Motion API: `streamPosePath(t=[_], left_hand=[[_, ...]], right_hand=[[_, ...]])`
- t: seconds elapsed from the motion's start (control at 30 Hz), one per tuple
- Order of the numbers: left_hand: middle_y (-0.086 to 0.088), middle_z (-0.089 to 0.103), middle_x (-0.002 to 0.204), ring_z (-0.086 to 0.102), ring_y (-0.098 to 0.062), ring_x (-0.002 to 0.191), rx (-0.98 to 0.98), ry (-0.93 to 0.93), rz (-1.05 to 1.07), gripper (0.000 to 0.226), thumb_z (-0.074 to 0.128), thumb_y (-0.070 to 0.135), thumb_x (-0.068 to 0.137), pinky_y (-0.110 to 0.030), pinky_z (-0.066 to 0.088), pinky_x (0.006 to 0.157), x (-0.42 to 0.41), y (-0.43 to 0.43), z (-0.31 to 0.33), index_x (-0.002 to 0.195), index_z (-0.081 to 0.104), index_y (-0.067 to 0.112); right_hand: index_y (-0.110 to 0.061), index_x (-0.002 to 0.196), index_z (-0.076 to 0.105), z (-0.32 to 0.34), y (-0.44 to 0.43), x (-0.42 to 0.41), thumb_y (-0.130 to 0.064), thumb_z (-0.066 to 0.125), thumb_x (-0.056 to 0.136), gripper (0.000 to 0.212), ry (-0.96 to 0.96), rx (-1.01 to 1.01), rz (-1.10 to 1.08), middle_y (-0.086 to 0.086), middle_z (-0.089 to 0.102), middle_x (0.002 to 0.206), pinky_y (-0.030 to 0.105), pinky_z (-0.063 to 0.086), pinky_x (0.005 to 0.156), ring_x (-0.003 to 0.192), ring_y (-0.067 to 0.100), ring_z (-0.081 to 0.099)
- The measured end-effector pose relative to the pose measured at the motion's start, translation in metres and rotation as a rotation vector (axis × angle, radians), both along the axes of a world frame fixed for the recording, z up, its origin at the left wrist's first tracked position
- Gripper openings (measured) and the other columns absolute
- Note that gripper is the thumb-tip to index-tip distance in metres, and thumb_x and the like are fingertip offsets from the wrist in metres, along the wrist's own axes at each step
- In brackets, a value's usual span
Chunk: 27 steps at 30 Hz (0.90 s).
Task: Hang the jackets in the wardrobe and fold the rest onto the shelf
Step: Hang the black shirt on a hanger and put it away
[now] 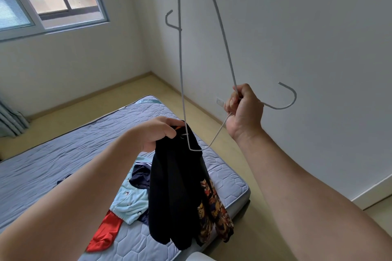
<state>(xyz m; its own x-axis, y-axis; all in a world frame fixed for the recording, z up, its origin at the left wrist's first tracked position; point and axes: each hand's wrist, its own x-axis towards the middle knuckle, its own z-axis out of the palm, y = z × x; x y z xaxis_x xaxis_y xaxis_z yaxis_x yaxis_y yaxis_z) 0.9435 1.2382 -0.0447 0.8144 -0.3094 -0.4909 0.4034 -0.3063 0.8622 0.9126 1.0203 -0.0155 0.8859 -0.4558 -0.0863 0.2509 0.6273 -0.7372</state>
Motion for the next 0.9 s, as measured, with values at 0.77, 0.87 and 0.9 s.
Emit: streamPosePath(t=[0.77, 0.87, 0.9], left_hand=[[0.003, 0.073, 0.089, 0.062, -0.012, 0.067, 0.575, -0.586, -0.127, 0.079, 0.064, -0.004, 0.066, -0.016, 0.043, 0.053, -0.023, -0.033, 0.014, 0.131, 0.065, 0.042], [0.007, 0.069, 0.078, 0.055, -0.009, 0.052, 0.522, -0.536, -0.009, 0.074, 0.052, -0.001, 0.07, -0.012, 0.036, 0.042, -0.023, -0.037, 0.013, 0.129, 0.067, 0.04], [0.005, 0.067, 0.075, 0.053, -0.01, 0.049, 0.479, -0.489, 0.022, 0.074, 0.05, -0.002, 0.069, -0.011, 0.035, 0.041, -0.022, -0.037, 0.014, 0.127, 0.069, 0.039]], right_hand=[[-0.022, 0.044, 0.035, 0.017, 0.005, -0.012, -0.011, 0.054, 0.073, 0.036, 0.119, -0.021, -0.227, 0.0, 0.035, 0.05, 0.032, 0.022, 0.051, 0.046, 0.018, 0.025], [-0.022, 0.04, 0.033, 0.02, 0.016, -0.015, -0.017, 0.057, 0.07, 0.04, 0.105, -0.069, -0.225, -0.001, 0.035, 0.049, 0.031, 0.021, 0.051, 0.047, 0.017, 0.025], [-0.021, 0.04, 0.033, 0.02, 0.019, -0.016, -0.019, 0.058, 0.07, 0.04, 0.094, -0.099, -0.225, -0.001, 0.036, 0.049, 0.031, 0.022, 0.051, 0.048, 0.017, 0.026]])
